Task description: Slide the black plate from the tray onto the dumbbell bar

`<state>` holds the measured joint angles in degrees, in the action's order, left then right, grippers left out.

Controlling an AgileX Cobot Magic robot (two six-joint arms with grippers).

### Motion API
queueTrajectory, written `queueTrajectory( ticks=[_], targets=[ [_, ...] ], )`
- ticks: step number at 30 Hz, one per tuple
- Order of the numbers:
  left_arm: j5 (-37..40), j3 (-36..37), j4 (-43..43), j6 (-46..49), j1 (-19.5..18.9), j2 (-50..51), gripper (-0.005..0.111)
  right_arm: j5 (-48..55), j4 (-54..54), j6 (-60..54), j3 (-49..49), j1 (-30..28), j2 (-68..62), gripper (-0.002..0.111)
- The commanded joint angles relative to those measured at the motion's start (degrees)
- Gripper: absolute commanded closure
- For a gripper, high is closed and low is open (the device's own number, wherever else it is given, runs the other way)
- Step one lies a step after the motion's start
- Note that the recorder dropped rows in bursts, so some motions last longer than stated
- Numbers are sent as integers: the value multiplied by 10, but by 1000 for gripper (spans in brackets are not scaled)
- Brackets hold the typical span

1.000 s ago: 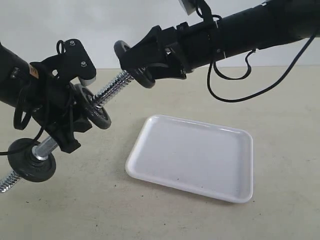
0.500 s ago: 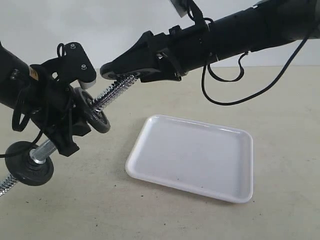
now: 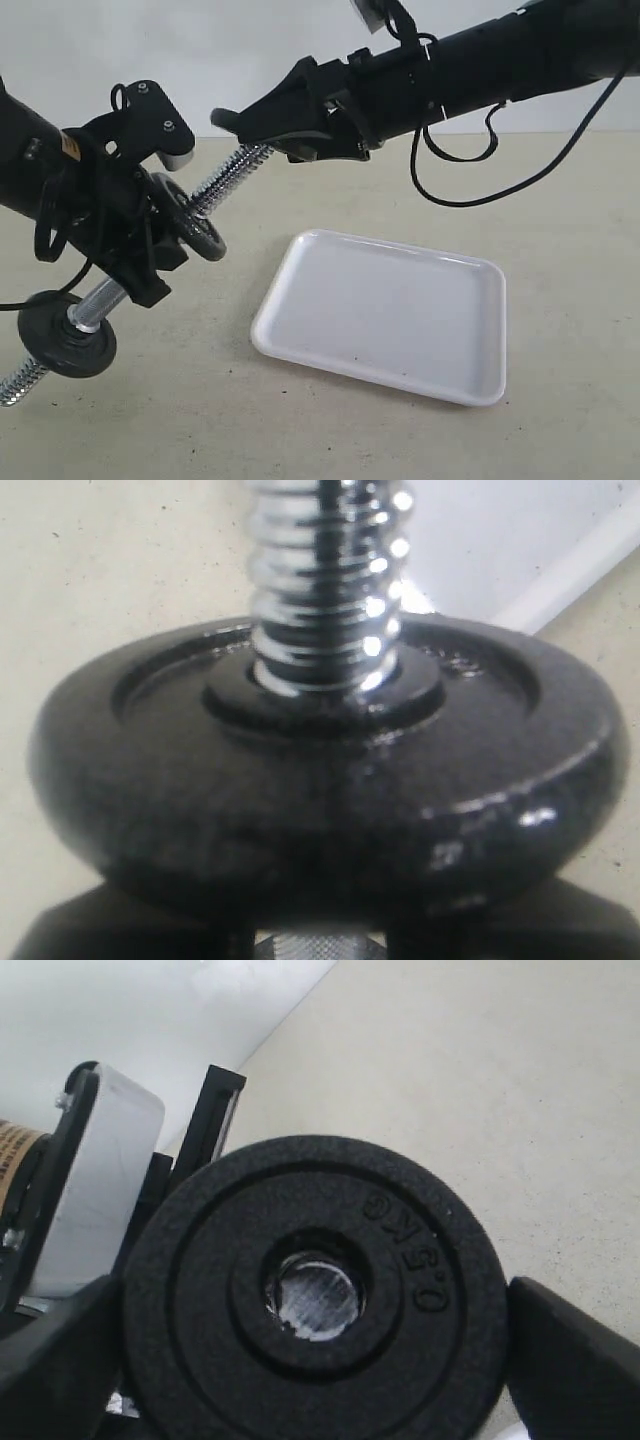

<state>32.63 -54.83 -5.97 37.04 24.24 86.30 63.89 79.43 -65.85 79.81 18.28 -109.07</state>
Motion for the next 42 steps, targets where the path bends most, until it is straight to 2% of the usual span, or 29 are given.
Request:
queueTrajectory(
  ticks=[1, 10, 18, 36, 42],
  targets=[
    [-206, -24, 8, -34, -2, -30, 102, 58, 22, -2, 2, -4, 9, 108],
    [-208, -24, 8, -47, -2, -30, 102, 61, 21, 1, 2, -3, 9, 108],
    [-217, -24, 8, -67, -2, -30, 102, 30, -29, 4, 2, 40, 9, 108],
    [-223, -24, 9, -44, -2, -30, 102, 58, -9, -13, 2, 40, 9, 108],
    [-222, -24, 9, -44, -2, -30, 102, 24, 34, -27, 2, 40, 9, 108]
  ],
)
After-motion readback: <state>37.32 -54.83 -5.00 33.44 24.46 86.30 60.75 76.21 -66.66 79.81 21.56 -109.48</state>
